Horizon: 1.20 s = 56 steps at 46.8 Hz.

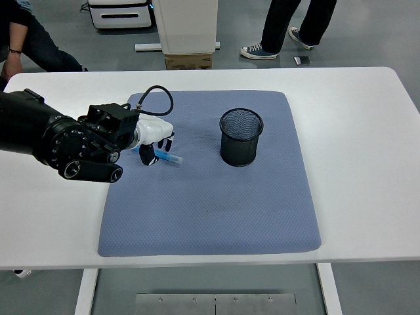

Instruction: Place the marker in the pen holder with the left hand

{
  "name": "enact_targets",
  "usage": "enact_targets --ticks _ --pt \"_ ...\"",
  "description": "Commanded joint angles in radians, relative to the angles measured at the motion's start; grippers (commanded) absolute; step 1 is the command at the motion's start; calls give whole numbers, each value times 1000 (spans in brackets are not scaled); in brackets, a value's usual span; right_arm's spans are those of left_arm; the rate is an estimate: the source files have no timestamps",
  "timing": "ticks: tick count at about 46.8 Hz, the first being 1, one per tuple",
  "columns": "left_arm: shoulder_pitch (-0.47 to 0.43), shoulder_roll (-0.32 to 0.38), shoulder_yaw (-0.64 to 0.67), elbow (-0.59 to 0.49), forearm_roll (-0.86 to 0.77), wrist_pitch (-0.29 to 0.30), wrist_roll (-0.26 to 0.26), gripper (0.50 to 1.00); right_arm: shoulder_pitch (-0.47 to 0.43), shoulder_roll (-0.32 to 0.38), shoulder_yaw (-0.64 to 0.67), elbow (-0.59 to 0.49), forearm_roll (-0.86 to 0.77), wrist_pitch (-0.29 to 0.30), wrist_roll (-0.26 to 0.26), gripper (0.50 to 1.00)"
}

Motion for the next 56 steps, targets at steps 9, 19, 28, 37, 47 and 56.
enact_targets --ticks 9,19,28,37,47,56 --pt "18 -12 0 5 -1 23 0 590 0 0 0 0 0 0 0 1000" --pt "24 -13 0 11 -1 34 0 572 0 0 0 0 0 0 0 1000" --pt "27 -13 15 14 -1 36 -2 566 0 0 0 0 0 0 0 1000" --pt "35 -13 17 30 -1 34 -2 563 0 0 0 0 0 0 0 1000" --pt "47 -21 18 31 -1 34 -3 563 0 0 0 0 0 0 0 1000" --pt "47 -21 17 31 -1 33 -3 563 0 0 0 0 0 0 0 1000"
